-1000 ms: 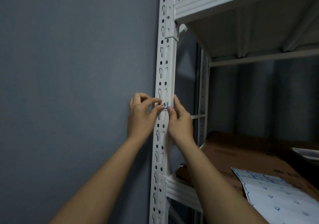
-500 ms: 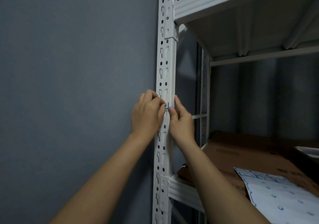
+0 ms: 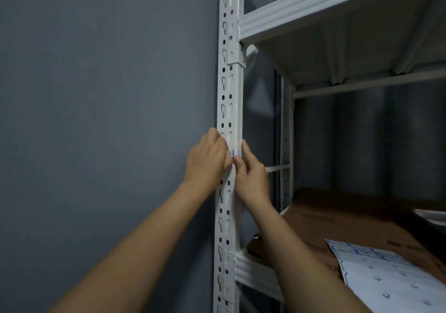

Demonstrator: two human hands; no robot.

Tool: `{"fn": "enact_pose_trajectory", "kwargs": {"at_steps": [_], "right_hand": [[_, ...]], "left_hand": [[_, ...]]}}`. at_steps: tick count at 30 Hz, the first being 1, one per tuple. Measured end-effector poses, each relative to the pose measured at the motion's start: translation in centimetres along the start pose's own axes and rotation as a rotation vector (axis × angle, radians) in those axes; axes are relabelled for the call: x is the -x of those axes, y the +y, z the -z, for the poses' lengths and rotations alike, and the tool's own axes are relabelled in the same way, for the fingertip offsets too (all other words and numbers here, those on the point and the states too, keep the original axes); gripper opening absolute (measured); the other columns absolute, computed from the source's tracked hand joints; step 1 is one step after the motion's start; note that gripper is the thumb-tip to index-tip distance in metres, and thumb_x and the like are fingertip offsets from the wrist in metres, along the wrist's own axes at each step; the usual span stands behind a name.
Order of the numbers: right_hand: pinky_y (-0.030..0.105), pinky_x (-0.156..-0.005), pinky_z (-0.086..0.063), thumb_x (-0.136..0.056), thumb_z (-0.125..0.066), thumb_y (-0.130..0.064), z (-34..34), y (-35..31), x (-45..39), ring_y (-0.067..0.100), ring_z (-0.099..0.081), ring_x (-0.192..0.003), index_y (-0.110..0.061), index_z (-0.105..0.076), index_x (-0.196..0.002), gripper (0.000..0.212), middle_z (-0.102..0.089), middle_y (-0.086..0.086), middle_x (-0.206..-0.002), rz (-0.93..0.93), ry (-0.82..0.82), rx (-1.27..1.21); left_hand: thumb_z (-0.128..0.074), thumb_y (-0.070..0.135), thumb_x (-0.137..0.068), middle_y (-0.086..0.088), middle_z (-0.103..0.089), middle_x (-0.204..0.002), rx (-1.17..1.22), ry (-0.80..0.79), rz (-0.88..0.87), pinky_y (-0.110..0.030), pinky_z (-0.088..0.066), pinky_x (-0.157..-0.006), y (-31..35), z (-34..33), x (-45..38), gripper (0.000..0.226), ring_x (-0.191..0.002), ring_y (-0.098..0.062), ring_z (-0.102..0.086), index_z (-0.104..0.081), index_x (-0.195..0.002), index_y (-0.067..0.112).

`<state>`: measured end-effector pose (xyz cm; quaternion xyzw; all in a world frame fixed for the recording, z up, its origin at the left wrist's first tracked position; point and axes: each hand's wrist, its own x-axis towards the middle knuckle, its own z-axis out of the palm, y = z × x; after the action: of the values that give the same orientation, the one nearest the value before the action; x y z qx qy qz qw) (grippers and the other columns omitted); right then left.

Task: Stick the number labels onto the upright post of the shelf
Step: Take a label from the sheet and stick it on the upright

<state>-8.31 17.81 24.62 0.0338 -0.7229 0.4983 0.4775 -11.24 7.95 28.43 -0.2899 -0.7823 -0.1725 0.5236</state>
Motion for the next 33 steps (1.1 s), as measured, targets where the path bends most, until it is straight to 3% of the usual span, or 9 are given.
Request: {"fn": "enact_pose_trajectory", "kwargs": {"at_steps": [11, 15, 19, 21, 23, 25, 28, 33], "right_hand": [[0.03, -0.098, -0.043, -0.099, -0.051, -0.024, 0.1, 0.0, 0.0, 0.017, -0.054, -0.124, -0.03, -0.04, -0.145, 0.047, -0.056, -0.005, -0.138, -0.001, -0.02, -0.017], [0.038, -0.1, -0.048, -0.099, -0.051, -0.025, 0.1, 0.1, -0.1, 0.015, -0.058, -0.118, -0.032, -0.039, -0.145, 0.048, -0.058, -0.005, -0.135, -0.006, -0.044, -0.023], [0.034, -0.097, -0.051, -0.1, -0.05, -0.022, 0.6, -0.1, -0.3, 0.008, -0.061, -0.11, -0.03, -0.034, -0.147, 0.051, -0.059, -0.007, -0.133, -0.009, -0.096, -0.034], [0.027, -0.09, -0.052, -0.1, -0.049, -0.022, 1.1, -0.2, -0.4, 0.004, -0.063, -0.101, -0.03, -0.032, -0.148, 0.052, -0.063, -0.007, -0.125, -0.005, -0.143, -0.002], [0.033, -0.086, -0.055, -0.099, -0.05, -0.026, 1.7, -0.7, -0.4, 0.005, -0.066, -0.091, -0.033, -0.033, -0.148, 0.052, -0.069, -0.009, -0.106, 0.015, -0.177, 0.089], [0.036, -0.086, -0.055, -0.097, -0.054, -0.028, 2.4, -1.5, -0.3, 0.006, -0.065, -0.089, -0.034, -0.037, -0.145, 0.052, -0.067, -0.011, -0.101, 0.079, -0.146, 0.238], [0.033, -0.084, -0.052, -0.096, -0.055, -0.027, 3.4, -2.8, -0.8, 0.01, -0.058, -0.097, -0.03, -0.041, -0.142, 0.048, -0.054, -0.008, -0.117, 0.288, -0.054, 0.539], [0.038, -0.062, -0.049, -0.09, -0.064, -0.017, 3.8, -4.1, -2.7, 0.026, -0.054, -0.092, -0.015, -0.068, -0.112, 0.022, -0.057, 0.007, -0.105, 0.74, -0.142, 0.976]], "left_hand": [[-0.053, 0.026, -0.092, 0.0, -0.045, -0.106, 0.294, -0.173, 0.036, -0.027, -0.04, -0.077, -1.1, 0.9, -0.6, 0.014, -0.101, -0.013, -0.046, -0.056, -0.092, 0.013], [-0.053, 0.024, -0.093, 0.001, -0.048, -0.105, 0.436, -0.15, 0.086, -0.039, -0.045, -0.089, -1.7, 0.5, -0.3, 0.012, -0.103, -0.016, -0.052, -0.059, -0.091, 0.014], [-0.055, 0.018, -0.093, 0.001, -0.049, -0.104, 0.564, -0.062, 0.119, -0.043, -0.048, -0.085, -2.0, 0.6, 0.0, 0.008, -0.093, -0.018, -0.058, -0.062, -0.092, 0.015], [-0.056, 0.019, -0.093, 0.001, -0.05, -0.109, 0.57, -0.024, 0.123, -0.042, -0.048, -0.086, -2.2, 0.6, 0.1, 0.008, -0.097, -0.019, -0.058, -0.061, -0.098, 0.015], [-0.057, 0.018, -0.092, -0.002, -0.05, -0.117, 0.587, -0.024, 0.152, -0.041, -0.046, -0.09, -2.3, 0.2, 0.4, 0.019, -0.106, -0.021, -0.055, -0.057, -0.111, 0.015], [-0.058, 0.016, -0.091, -0.003, -0.048, -0.124, 0.653, -0.035, 0.198, -0.041, -0.045, -0.094, -2.1, -0.3, 0.8, 0.029, -0.114, -0.02, -0.052, -0.052, -0.12, 0.014], [-0.06, 0.016, -0.09, -0.003, -0.05, -0.127, 0.765, -0.069, 0.277, -0.042, -0.043, -0.099, -2.0, -1.5, 1.2, 0.036, -0.118, -0.018, -0.05, -0.047, -0.124, 0.016], [-0.059, 0.018, -0.091, 0.008, -0.059, -0.113, 0.932, -0.096, 0.34, -0.035, -0.046, -0.098, -1.8, -2.8, 1.4, 0.027, -0.109, -0.011, -0.057, -0.049, -0.116, 0.024]]}}
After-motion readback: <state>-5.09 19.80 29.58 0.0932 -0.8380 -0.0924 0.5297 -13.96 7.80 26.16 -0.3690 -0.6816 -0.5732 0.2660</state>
